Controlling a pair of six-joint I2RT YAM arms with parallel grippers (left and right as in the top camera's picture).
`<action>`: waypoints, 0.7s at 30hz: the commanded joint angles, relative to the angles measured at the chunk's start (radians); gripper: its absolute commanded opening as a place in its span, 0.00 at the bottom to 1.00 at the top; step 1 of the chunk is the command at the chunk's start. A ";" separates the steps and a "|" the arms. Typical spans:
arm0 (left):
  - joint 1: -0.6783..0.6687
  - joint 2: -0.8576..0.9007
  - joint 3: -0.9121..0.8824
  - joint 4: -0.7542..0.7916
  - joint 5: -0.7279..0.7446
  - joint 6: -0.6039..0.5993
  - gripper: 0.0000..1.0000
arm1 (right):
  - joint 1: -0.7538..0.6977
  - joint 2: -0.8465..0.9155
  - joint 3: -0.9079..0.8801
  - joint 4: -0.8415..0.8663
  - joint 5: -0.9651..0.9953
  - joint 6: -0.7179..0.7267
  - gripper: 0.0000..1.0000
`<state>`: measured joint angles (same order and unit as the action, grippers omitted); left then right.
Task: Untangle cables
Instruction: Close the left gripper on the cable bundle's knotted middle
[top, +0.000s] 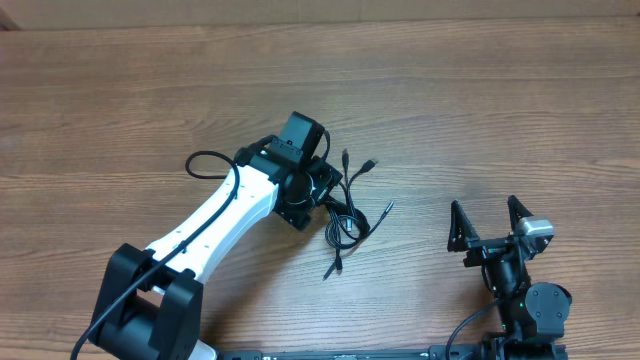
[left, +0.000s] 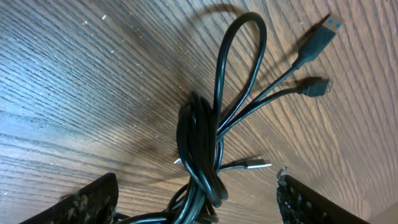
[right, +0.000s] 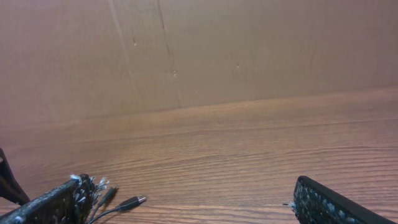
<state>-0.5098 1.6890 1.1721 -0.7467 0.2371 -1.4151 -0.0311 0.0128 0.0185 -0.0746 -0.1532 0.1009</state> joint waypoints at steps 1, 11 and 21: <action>-0.016 0.013 0.023 0.003 -0.077 -0.059 0.79 | -0.003 -0.010 -0.011 0.005 -0.006 0.005 1.00; -0.057 0.044 0.023 0.048 -0.150 -0.067 0.68 | -0.003 -0.010 -0.011 0.005 -0.006 0.005 1.00; -0.063 0.057 0.023 0.056 -0.190 -0.067 0.70 | -0.003 -0.010 -0.011 0.005 -0.006 0.005 1.00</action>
<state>-0.5682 1.7313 1.1732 -0.6941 0.0921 -1.4677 -0.0311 0.0128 0.0185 -0.0753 -0.1535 0.1009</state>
